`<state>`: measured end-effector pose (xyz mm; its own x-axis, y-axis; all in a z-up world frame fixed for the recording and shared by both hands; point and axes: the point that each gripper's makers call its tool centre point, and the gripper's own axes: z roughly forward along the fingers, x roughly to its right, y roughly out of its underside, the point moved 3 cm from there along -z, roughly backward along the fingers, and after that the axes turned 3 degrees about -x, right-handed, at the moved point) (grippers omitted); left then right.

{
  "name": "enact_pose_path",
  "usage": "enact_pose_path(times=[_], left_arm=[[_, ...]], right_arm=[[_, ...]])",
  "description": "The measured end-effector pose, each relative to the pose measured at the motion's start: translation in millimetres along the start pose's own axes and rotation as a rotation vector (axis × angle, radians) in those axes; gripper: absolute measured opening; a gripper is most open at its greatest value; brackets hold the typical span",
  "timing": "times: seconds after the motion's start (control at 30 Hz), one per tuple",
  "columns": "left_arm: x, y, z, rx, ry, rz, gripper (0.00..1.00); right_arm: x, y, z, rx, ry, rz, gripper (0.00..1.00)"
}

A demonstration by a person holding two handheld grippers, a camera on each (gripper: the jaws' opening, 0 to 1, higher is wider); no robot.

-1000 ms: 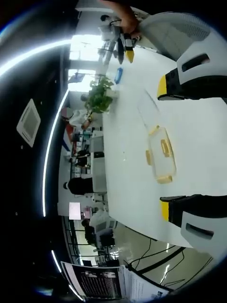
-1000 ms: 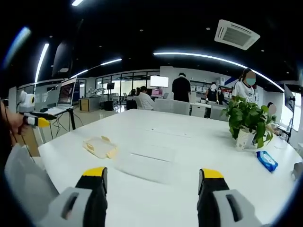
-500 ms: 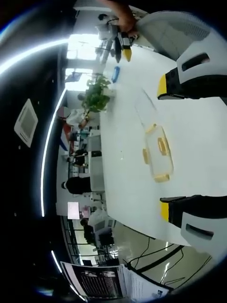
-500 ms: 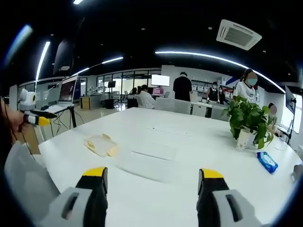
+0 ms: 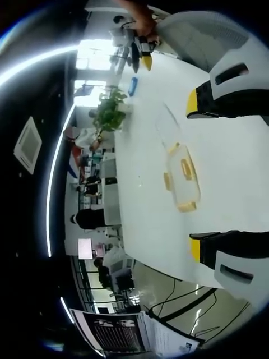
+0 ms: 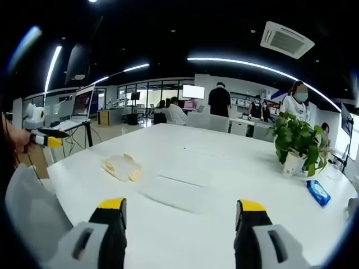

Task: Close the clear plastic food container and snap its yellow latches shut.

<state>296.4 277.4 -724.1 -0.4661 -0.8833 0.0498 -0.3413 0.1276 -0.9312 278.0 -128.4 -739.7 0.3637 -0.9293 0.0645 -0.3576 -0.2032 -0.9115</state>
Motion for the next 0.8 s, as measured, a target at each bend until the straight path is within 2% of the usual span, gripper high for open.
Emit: enact_pose_path(times=[0.5, 0.8], left_arm=[[-12.5, 16.1, 5.4, -0.05, 0.014, 0.032, 0.76], [-28.6, 19.2, 9.7, -0.067, 0.006, 0.034, 0.79]], right_arm=[[-9.7, 9.4, 4.4, -0.089, -0.071, -0.007, 0.76], [-19.6, -6.3, 13.7, -0.075, -0.109, -0.025, 0.8]])
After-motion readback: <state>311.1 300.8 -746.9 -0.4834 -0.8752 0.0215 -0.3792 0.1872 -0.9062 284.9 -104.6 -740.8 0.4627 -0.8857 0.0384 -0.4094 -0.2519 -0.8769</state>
